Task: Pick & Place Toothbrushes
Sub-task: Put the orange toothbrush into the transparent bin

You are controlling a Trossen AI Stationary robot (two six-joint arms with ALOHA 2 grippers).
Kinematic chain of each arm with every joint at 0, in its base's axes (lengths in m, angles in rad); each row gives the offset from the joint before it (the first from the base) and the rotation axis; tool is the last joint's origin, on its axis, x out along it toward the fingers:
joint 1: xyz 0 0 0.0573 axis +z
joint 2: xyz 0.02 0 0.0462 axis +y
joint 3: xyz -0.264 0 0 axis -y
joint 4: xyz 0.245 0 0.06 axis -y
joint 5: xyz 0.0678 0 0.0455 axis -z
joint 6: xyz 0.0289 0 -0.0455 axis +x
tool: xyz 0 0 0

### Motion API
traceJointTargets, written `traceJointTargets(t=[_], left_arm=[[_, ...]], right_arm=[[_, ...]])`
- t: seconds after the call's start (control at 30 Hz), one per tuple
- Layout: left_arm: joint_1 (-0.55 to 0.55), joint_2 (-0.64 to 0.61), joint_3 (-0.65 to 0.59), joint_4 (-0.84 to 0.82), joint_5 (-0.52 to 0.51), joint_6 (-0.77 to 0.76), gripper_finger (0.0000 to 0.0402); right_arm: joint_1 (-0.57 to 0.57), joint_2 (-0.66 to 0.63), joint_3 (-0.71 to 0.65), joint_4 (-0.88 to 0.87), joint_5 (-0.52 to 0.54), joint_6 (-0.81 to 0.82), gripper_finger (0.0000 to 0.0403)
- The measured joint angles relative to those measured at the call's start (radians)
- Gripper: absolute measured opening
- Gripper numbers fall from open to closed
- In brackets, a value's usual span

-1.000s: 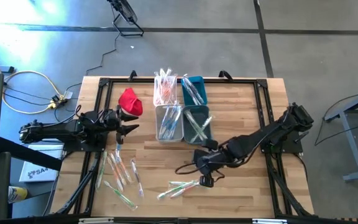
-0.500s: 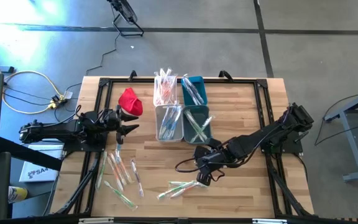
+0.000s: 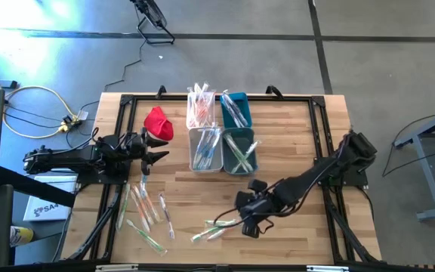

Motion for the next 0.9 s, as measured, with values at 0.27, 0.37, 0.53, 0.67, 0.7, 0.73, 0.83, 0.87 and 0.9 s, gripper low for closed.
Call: traceJointTargets(t=[0.27,0.37,0.53,0.67,0.7,0.73,0.83,0.87,0.9], left_arm=[[0.0,0.0,0.0,0.001,0.0,0.0,0.0188],[0.0,0.0,0.0,0.001,0.0,0.0,0.0188],[0.0,0.0,0.0,0.001,0.0,0.0,0.0188],[0.0,0.0,0.0,0.0,-0.001,0.0,0.0188],[0.0,0.0,0.0,0.0,-0.001,0.0,0.0188],[0.0,0.0,0.0,0.0,-0.001,0.0,0.0188],[0.0,0.0,0.0,0.0,-0.001,0.0,0.0188],[0.0,0.0,0.0,0.0,-0.001,0.0,0.0188],[0.0,0.0,0.0,0.0,-0.001,0.0,0.0188]], right_arm=[[0.016,0.109,0.0,0.001,-0.045,-0.001,0.011],[0.016,0.141,0.0,0.002,-0.081,-0.001,0.011],[0.017,0.182,0.0,0.004,-0.101,-0.001,0.011],[0.017,0.189,0.0,0.002,-0.108,-0.001,0.011],[0.017,0.189,0.0,0.004,-0.106,-0.001,0.011],[0.017,0.189,0.0,0.004,-0.105,-0.001,0.011],[0.017,0.189,0.0,0.004,-0.084,0.001,0.011],[0.016,0.189,-0.006,0.013,-0.08,0.002,0.011],[0.016,0.188,-0.017,0.028,-0.081,0.003,0.011]])
